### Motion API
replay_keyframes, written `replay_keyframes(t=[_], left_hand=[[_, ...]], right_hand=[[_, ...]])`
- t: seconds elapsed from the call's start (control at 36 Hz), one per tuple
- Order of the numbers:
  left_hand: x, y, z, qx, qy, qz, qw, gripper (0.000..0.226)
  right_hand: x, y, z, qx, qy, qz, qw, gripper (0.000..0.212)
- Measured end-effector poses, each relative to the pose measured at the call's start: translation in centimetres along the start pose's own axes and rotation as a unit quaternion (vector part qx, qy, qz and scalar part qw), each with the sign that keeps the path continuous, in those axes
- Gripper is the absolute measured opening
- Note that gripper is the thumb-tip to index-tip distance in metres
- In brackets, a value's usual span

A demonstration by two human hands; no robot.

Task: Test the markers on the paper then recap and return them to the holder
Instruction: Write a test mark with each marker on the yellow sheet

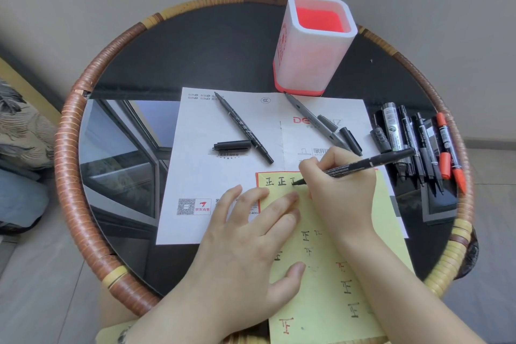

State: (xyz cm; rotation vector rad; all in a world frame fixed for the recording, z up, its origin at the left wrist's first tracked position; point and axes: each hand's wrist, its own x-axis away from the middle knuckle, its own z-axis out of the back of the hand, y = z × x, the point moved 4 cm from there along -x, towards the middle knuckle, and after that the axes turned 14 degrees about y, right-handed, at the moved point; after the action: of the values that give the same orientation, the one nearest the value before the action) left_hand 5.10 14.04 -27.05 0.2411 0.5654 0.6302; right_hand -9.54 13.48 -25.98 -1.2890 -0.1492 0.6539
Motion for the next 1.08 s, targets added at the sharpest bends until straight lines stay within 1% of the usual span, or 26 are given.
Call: replay_keyframes(t=[0.14,0.28,0.33,0.5,0.64,0.78,0.83,0.92,0.97,1.0,1.03,1.06,1.08], left_hand=[[0.0,0.0,0.0,0.0,-0.003,0.0,1.0,0.053],[0.0,0.0,0.0,0.001,-0.002,0.001,1.0,0.052],[0.0,0.0,0.0,0.001,-0.001,0.001,1.0,0.052],[0.1,0.0,0.0,-0.004,-0.002,-0.001,1.0,0.053],[0.1,0.0,-0.1,-0.009,-0.002,-0.003,1.0,0.051],[0.0,0.6,-0.1,-0.011,-0.005,-0.01,1.0,0.049],[-0.3,0.9,0.0,-0.015,-0.013,-0.011,1.0,0.05],[-0.4,1.2,0.0,-0.017,-0.017,-0.026,0.999,0.052],[-0.3,1.3,-0.1,-0.015,-0.016,-0.038,0.999,0.052],[-0.2,1.3,-0.1,-0.015,-0.016,-0.041,0.999,0.052],[-0.2,1.2,-0.2,-0.016,-0.017,-0.041,0.999,0.052],[-0.2,1.2,-0.2,-0.017,-0.018,-0.041,0.999,0.052],[-0.2,1.2,-0.3,-0.017,-0.017,-0.04,0.999,0.051]], right_hand=[[0.0,0.0,0.1,-0.011,-0.006,-0.01,1.0,0.031],[0.1,0.1,0.0,0.001,-0.002,0.004,1.0,0.042],[0.0,0.2,0.1,0.002,0.007,0.007,1.0,0.044],[-0.1,0.1,0.4,0.001,0.02,-0.006,1.0,0.042],[-0.5,0.3,0.9,-0.051,0.061,-0.049,0.996,0.04],[-0.5,-0.1,0.5,-0.089,0.036,-0.044,0.994,0.029],[-0.7,-0.4,0.7,-0.082,0.004,-0.023,0.996,0.026],[-1.6,-0.8,1.8,-0.041,-0.051,0.021,0.998,0.014],[-2.5,-1.2,3.1,0.016,-0.085,0.108,0.99,0.003],[-3.0,-1.5,3.8,0.056,-0.097,0.164,0.98,0.008],[-3.6,-1.5,4.5,0.097,-0.109,0.212,0.966,0.017],[-4.3,-1.5,5.1,0.14,-0.118,0.249,0.951,0.022],[-5.1,-1.3,5.7,0.183,-0.12,0.28,0.935,0.022]])
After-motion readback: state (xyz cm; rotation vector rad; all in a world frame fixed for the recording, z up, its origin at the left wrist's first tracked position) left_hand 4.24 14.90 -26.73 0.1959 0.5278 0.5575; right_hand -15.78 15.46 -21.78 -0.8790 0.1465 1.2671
